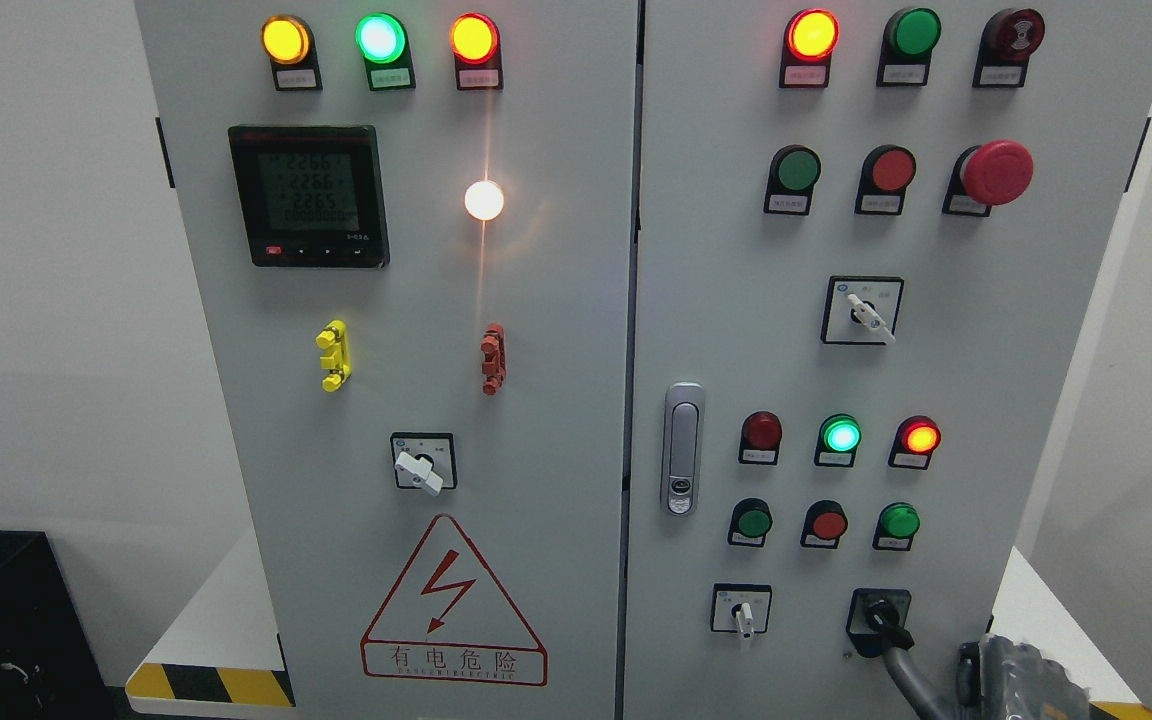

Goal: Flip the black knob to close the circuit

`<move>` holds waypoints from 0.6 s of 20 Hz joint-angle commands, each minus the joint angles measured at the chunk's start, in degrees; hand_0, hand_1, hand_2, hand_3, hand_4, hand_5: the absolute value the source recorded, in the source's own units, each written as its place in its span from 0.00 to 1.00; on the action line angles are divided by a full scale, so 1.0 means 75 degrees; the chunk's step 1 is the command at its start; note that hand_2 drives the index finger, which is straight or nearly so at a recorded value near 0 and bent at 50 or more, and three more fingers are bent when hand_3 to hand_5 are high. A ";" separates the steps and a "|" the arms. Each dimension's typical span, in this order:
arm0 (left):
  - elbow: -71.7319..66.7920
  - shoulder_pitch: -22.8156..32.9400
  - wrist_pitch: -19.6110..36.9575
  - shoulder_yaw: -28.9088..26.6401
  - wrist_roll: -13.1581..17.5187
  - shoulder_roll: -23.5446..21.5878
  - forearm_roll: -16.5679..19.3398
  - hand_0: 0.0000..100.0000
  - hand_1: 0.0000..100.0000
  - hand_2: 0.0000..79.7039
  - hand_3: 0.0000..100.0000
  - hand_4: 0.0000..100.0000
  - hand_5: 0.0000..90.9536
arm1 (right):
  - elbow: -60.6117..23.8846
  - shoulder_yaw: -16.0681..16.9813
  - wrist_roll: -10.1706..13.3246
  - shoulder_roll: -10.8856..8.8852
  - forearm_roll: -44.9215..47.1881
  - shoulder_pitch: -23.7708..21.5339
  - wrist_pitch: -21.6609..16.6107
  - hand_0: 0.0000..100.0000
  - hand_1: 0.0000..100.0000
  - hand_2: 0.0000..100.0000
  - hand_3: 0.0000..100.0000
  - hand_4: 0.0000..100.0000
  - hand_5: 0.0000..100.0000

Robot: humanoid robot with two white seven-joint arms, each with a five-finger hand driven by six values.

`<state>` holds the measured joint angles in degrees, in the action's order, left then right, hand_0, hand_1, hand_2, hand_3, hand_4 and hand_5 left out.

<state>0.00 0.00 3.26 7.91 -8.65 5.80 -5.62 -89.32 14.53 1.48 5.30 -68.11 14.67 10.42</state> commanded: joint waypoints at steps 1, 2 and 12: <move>0.0222 0.0175 -0.0001 0.0000 0.0006 0.0000 0.0000 0.12 0.56 0.00 0.00 0.00 0.00 | -0.0067 0.0043 0.0060 -0.0015 0.0116 -0.0011 -0.0017 0.00 0.00 0.89 1.00 0.97 0.98; 0.0222 0.0176 -0.0001 0.0000 0.0006 0.0000 0.0000 0.12 0.56 0.00 0.00 0.00 0.00 | -0.0078 0.0043 0.0060 -0.0015 0.0140 -0.0011 -0.0018 0.00 0.00 0.89 1.00 0.97 0.98; 0.0222 0.0164 -0.0001 0.0000 0.0006 0.0000 0.0000 0.12 0.56 0.00 0.00 0.00 0.00 | -0.0161 -0.0332 0.0072 -0.0039 0.0164 -0.0233 -0.0076 0.00 0.00 0.89 1.00 0.97 0.98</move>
<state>0.00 0.00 3.26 7.91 -8.66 5.80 -5.62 -90.02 14.02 1.51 5.13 -67.04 13.87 10.00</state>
